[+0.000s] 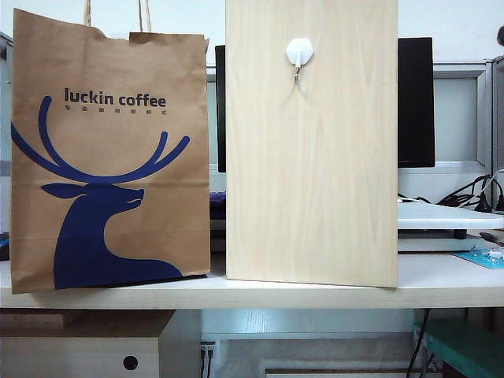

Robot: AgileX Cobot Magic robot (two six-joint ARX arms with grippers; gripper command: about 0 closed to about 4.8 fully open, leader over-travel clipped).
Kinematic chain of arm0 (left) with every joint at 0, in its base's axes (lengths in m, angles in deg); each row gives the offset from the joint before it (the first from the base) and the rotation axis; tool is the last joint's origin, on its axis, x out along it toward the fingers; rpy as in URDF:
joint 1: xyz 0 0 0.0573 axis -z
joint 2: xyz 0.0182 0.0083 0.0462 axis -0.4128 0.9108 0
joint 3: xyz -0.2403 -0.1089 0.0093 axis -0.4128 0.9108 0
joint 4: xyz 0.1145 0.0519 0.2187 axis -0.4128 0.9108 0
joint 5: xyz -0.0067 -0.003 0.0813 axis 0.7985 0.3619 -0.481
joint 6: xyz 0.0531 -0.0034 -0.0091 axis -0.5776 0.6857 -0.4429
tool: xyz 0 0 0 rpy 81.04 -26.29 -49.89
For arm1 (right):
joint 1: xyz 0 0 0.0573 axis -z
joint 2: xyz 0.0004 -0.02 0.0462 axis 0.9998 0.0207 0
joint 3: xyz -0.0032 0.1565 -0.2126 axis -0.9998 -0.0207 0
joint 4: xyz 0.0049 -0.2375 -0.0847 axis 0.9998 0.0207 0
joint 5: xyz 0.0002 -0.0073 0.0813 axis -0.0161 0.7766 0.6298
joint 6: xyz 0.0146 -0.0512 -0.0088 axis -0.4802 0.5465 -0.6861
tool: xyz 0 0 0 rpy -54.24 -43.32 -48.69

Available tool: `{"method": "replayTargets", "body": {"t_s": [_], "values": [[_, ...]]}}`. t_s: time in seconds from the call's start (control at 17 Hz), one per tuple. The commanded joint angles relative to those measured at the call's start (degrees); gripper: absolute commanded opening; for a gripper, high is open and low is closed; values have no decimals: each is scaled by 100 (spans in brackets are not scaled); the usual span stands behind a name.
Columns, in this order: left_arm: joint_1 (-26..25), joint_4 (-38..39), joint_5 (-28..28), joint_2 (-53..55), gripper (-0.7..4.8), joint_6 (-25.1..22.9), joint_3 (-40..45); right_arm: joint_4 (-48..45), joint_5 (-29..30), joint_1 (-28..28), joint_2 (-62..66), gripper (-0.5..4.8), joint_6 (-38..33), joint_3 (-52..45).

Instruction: Pick up the paper bag and hang it on the hook.

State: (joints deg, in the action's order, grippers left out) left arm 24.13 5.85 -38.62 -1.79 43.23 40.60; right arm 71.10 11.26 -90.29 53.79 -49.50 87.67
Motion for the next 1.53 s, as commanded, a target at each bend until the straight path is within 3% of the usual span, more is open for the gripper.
{"method": "replayTargets", "body": {"t_s": [0.06,0.29,0.53,0.76,0.94,1.0,1.12,1.23,1.53], "values": [[-13,522,-240,339,-5,-450,-863,-136,-492,-2,0,-1,-17,-37],[-11,525,-136,1727,-5,-774,-1808,-138,-503,-2,0,0,-20,-37],[22,247,568,3508,-5,-831,-2669,-140,-503,-2,0,0,-20,-37],[542,205,407,4804,-5,-1666,-3637,-153,-455,-44,0,0,-24,-37],[931,164,-341,5224,161,-1932,-3794,-155,-459,-44,0,0,-22,-37],[931,33,-321,5357,164,-1932,-3794,-153,-459,-42,0,0,-24,-37],[931,-433,-358,5517,220,-1934,-3794,-153,-459,-42,0,0,-22,-37],[931,-1115,-372,5834,220,-1891,-3799,-153,-459,-42,0,0,-22,-37],[931,-1578,-433,6360,214,-1893,-3803,-157,-463,-39,0,0,-22,-37]]}}
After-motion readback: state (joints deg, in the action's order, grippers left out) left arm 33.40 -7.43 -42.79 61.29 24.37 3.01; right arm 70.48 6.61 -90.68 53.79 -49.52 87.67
